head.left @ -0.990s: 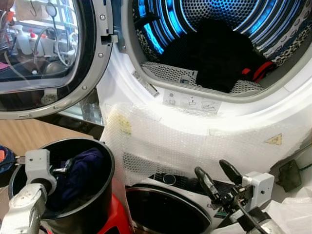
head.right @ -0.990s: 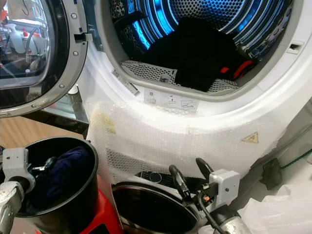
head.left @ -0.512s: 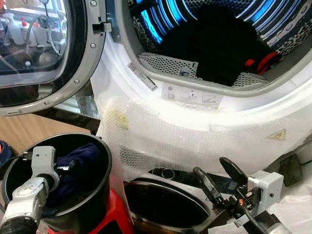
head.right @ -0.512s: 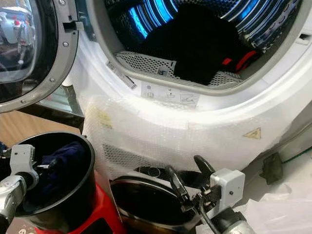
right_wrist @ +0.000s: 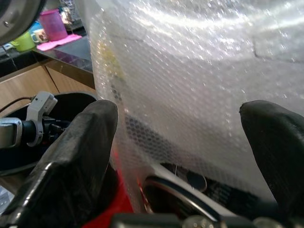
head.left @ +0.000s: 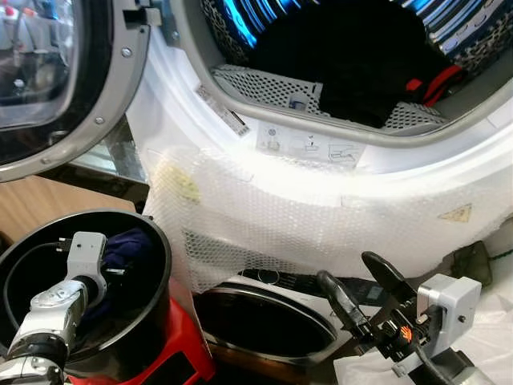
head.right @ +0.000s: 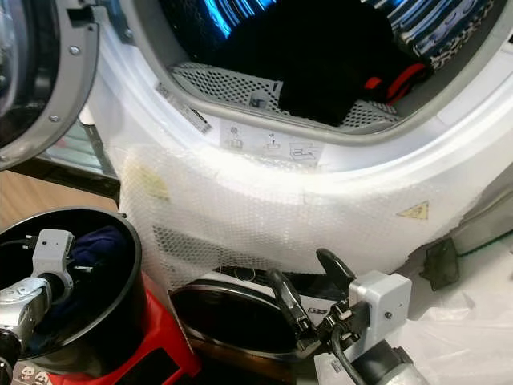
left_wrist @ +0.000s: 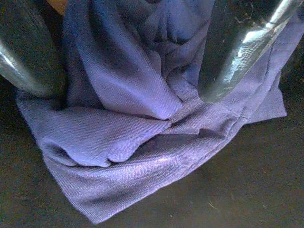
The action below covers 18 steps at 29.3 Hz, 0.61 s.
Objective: Clothes washing
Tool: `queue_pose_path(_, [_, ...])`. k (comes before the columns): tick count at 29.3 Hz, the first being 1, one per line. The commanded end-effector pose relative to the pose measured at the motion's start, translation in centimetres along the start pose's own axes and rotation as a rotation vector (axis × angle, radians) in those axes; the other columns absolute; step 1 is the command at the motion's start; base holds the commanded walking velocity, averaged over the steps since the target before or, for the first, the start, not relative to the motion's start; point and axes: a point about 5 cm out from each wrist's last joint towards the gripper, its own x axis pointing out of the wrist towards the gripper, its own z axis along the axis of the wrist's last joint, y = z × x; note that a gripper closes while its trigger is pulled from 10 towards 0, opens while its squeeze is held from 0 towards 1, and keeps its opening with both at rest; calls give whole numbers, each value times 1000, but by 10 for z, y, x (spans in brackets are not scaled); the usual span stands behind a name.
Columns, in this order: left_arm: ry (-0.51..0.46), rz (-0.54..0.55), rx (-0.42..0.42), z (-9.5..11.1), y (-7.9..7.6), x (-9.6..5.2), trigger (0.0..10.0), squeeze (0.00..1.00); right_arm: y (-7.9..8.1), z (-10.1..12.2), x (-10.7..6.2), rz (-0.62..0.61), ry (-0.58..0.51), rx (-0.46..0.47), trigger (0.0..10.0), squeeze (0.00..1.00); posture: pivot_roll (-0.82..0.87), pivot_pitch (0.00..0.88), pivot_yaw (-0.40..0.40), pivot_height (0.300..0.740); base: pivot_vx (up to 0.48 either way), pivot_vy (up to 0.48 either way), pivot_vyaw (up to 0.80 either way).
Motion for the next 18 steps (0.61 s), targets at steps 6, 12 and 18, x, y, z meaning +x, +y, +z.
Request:
queue_pose_path(6, [83,17,-5,-16,5,-3,10000,0,0,10,-9,-24,7,-21,10000,0,-225,279,-152,740,0,0,0])
queue_pose_path(12, [103,19,-70,-24,5,-3,3333,0,0,16,-11,-34,18,-32,10000,0,-246,291,-166,740,0,0,0])
queue_pose_path(18, [92,71,-96,-23,15,-7,0,0,-1,18,-12,-42,21,-31,10000,0,-246,296,-171,740,0,0,0])
